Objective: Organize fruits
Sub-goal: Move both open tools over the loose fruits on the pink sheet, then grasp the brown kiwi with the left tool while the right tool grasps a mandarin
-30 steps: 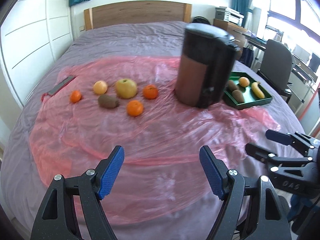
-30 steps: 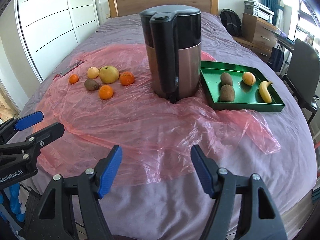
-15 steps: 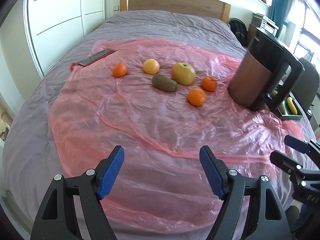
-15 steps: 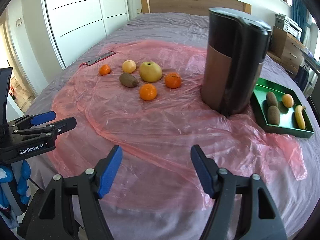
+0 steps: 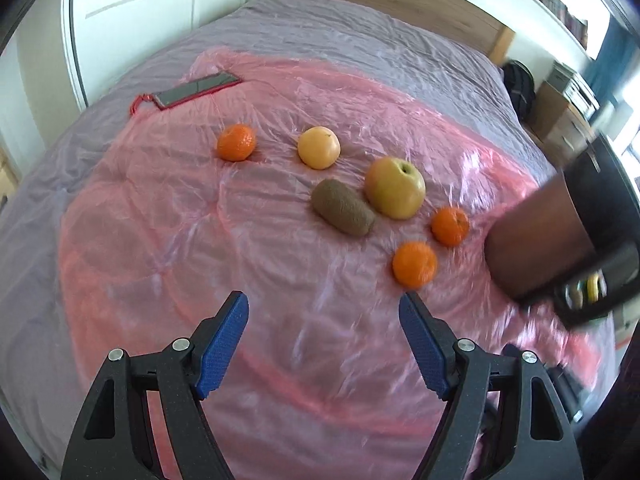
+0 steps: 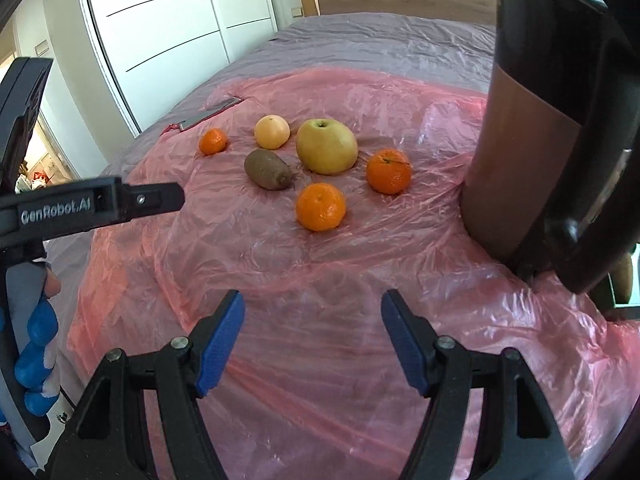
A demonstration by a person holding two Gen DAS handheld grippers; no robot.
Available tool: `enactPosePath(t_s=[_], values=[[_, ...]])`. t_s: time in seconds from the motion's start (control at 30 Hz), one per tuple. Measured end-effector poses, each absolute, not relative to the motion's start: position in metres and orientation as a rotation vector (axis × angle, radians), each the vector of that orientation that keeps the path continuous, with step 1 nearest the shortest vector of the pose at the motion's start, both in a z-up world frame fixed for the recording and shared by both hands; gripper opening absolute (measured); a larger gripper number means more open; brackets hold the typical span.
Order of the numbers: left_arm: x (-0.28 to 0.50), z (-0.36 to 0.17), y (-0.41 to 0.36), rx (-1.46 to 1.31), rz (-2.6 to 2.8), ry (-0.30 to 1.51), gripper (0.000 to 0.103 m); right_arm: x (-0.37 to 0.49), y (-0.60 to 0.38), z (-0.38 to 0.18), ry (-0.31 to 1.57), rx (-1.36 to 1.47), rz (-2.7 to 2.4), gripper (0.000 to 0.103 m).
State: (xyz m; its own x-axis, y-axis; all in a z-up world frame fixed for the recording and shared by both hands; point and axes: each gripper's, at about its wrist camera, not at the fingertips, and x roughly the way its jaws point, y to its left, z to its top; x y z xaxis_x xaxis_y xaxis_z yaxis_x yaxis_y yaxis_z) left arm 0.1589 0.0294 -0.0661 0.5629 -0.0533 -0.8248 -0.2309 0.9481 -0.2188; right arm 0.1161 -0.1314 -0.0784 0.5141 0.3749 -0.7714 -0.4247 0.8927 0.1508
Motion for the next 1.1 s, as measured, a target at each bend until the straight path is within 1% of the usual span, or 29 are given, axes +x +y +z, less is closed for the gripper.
enactPosePath(t_s=[0.17,0.4,0.63,0.87,0.9,0.97,1.0,1.1], values=[[0.209,-0.079,0.032,-0.435,0.177,1.006,0.073,0.151,-0.121,-0.09,0.914,-0.031,0.496,0.103],[0.26,-0.107,0.039,-0.591,0.268,1.106,0.072,0.192,-0.111,-0.103,0.92,-0.008,0.515,0.103],[0.278,-0.119,0.042,-0.633,0.328,1.155,0.067,0.22,-0.105,-0.117,0.958,0.024,0.527,0.103],[0.293,-0.128,0.037,-0.632,0.333,1.174,0.066,0.234,-0.096,-0.127,0.981,0.017,0.54,0.103],[0.295,-0.129,0.036,-0.625,0.335,1.177,0.062,0.235,-0.093,-0.128,0.985,0.011,0.544,0.103],[0.299,-0.133,0.036,-0.616,0.342,1.184,0.055,0.238,-0.091,-0.131,0.994,0.0,0.546,0.097],[0.301,-0.136,0.037,-0.619,0.339,1.19,0.052,0.24,-0.09,-0.132,0.999,-0.003,0.543,0.094],[0.302,-0.14,0.034,-0.606,0.315,1.187,0.047,0.243,-0.088,-0.136,1.009,-0.012,0.537,0.093]])
